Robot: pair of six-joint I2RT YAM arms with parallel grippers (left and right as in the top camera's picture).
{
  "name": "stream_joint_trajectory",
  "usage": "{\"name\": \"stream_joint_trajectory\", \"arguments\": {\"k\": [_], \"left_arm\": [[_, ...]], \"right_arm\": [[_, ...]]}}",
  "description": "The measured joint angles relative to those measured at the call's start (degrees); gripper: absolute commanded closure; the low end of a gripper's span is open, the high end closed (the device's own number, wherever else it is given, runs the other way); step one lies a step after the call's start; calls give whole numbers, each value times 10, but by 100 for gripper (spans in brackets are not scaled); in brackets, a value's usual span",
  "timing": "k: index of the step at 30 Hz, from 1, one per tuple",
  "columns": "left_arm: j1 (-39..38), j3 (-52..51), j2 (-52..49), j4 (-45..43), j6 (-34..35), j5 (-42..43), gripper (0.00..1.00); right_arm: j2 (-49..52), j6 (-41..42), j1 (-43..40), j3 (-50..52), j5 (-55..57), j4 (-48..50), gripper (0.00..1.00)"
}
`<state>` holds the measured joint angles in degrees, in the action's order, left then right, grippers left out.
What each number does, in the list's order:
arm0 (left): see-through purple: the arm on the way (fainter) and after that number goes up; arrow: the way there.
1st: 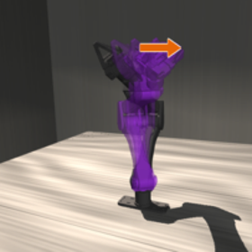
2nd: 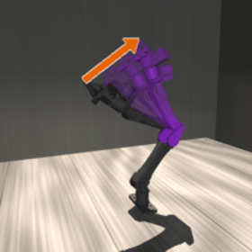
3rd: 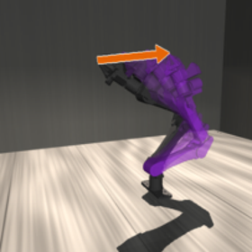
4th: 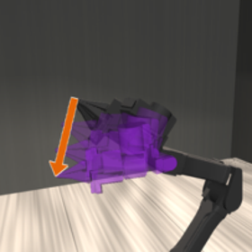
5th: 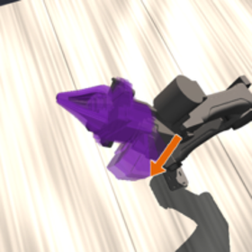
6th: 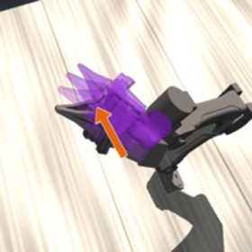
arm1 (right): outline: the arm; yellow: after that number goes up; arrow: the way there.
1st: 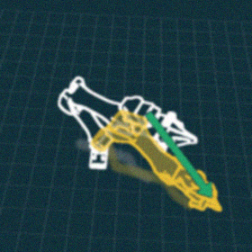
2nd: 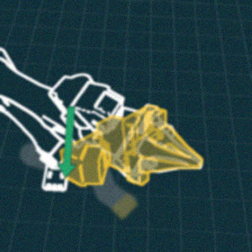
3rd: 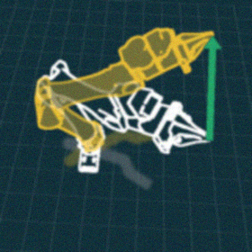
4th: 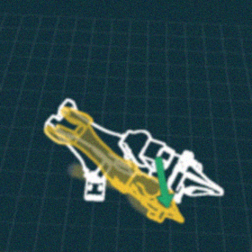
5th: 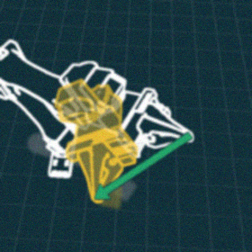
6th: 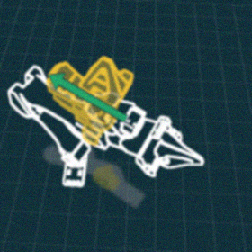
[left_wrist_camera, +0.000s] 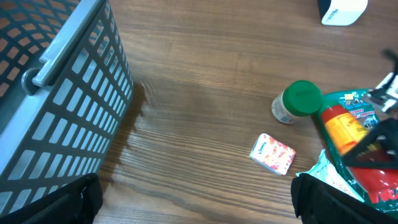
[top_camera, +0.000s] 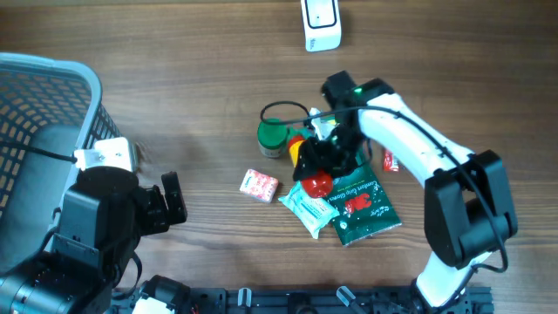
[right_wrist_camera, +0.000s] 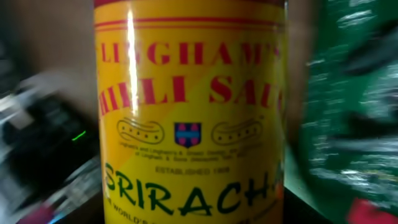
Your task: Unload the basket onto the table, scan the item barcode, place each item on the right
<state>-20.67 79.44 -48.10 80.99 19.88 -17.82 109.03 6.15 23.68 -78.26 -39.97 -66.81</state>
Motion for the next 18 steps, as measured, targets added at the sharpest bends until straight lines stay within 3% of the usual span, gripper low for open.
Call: {"name": "stream_joint_trajectory", "arguments": {"k": [8,15,17,18], "left_arm": [[0,0,0,0,0,0,0],[0,0,0,0,0,0,0],[0,0,0,0,0,0,0],[0,0,0,0,0,0,0]], "right_arm": [[0,-148,-52,0,-234,-37,62],[-1,-150,-52,0,-426,-33,64],[-1,-100,-52,0,-456,-17,76],[-1,-70,-52,0,-465,-15,90]]}}
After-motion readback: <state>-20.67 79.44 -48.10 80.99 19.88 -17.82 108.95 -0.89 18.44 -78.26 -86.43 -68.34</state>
